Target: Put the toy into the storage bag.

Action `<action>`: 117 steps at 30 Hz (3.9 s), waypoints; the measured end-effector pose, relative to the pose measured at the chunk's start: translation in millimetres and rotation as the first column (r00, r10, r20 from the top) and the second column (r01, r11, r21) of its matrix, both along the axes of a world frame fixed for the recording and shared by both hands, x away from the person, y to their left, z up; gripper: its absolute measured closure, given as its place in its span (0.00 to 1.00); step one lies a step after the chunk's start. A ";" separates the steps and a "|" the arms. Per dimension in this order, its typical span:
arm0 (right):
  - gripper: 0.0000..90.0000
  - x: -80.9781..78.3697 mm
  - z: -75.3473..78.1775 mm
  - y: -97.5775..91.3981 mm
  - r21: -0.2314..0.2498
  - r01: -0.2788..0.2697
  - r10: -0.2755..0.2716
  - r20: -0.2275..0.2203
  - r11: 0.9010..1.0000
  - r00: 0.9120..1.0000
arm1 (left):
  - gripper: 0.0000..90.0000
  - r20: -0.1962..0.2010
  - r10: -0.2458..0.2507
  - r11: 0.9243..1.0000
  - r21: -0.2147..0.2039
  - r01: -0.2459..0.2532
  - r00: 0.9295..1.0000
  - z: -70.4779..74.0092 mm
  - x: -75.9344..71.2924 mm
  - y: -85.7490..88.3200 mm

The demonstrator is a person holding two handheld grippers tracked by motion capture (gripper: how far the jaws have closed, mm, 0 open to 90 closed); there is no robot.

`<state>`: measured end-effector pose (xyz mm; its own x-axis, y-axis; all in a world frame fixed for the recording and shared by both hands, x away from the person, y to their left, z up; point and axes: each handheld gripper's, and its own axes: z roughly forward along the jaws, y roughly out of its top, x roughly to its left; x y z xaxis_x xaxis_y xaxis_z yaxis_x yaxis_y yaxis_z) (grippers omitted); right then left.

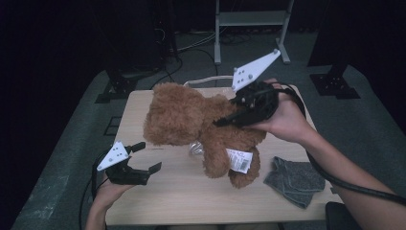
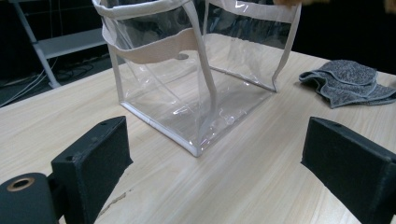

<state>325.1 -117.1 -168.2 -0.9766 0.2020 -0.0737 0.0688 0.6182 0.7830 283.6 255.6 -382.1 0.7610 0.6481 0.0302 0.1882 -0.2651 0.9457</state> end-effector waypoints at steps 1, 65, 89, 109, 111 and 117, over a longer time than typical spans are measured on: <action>0.74 2.3 5.3 1.3 -0.002 0.004 -0.004 0.004 1.000 1.000 | 0.07 -0.004 0.000 1.000 -0.001 0.000 1.000 -0.4 -0.2 -0.4; 0.73 150.9 13.8 34.0 -0.078 0.136 -0.137 -0.001 0.988 0.991 | 0.07 -0.025 -0.039 0.999 0.001 0.039 0.999 -7.4 -1.0 -4.6; 0.72 187.6 -45.2 -1.6 -0.110 0.250 -0.258 -0.072 0.962 0.963 | 0.07 -0.039 -0.049 0.999 0.006 0.049 0.998 -11.0 0.4 -5.8; 0.72 174.7 -88.9 -11.2 -0.158 0.225 -0.240 -0.086 0.962 0.967 | 0.07 -0.044 -0.062 0.998 0.015 0.063 0.997 -11.1 -1.1 -8.7; 0.72 173.1 -94.5 -11.8 -0.168 0.226 -0.245 -0.103 0.960 0.964 | 0.07 -0.045 -0.062 0.998 0.012 0.063 0.997 -11.2 -1.1 -8.8; 0.71 167.2 -108.4 -13.0 -0.188 0.218 -0.243 -0.123 0.958 0.962 | 0.07 -0.046 -0.064 0.998 0.012 0.065 0.997 -11.5 -0.9 -8.9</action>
